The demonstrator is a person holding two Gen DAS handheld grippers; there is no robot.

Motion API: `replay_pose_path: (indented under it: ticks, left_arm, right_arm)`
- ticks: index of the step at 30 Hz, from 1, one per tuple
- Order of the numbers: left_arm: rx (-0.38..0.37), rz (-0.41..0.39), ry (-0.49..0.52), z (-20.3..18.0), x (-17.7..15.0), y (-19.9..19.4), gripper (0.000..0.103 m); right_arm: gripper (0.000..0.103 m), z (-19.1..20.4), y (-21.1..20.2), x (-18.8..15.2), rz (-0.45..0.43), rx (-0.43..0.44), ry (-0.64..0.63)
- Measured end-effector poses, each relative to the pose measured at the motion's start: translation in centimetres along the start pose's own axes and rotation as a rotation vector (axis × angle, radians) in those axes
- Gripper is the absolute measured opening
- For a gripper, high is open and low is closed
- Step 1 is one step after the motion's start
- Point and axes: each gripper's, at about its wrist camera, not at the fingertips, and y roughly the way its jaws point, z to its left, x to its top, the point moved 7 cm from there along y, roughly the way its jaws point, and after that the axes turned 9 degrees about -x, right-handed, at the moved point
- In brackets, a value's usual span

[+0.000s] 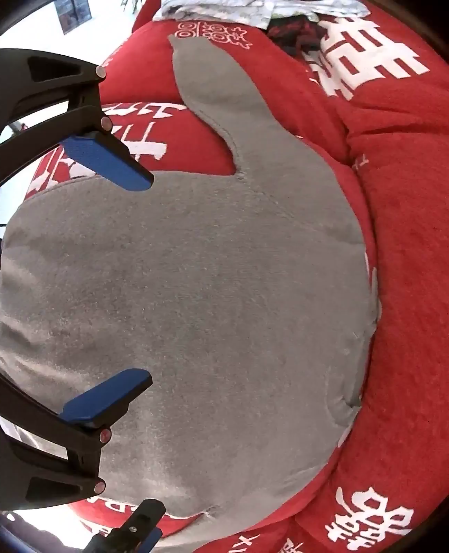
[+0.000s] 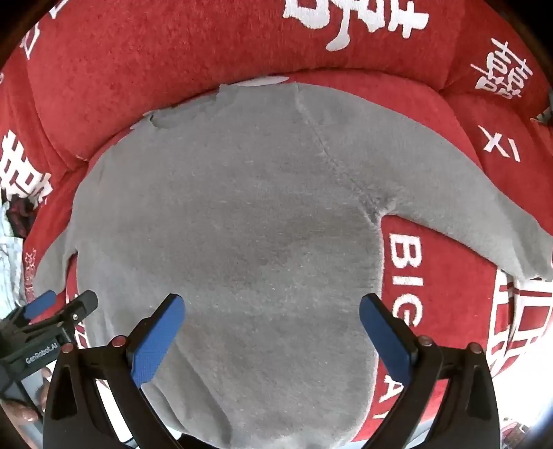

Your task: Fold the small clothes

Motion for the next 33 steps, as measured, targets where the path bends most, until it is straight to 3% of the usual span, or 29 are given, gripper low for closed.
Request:
replay_pose_path:
  ticks: [4,6,33]
  left_arm:
    - [0.005,0.004,0.003,0.4,-0.2,0.5,0.103]
    - [0.003,0.004,0.006,0.5,-0.3,0.6,0.103]
    - [0.021,0.039,-0.058,2.2,0.1,1.2,0.103]
  right_arm:
    - [0.101,1.3,0.3,-1.5,0.008,0.003,0.005]
    - [0.101,-0.7,0.5,0.6,0.042,0.012,-0.008]
    - [0.101,0.8,0.1,0.2,0.065,-0.023,-0.010]
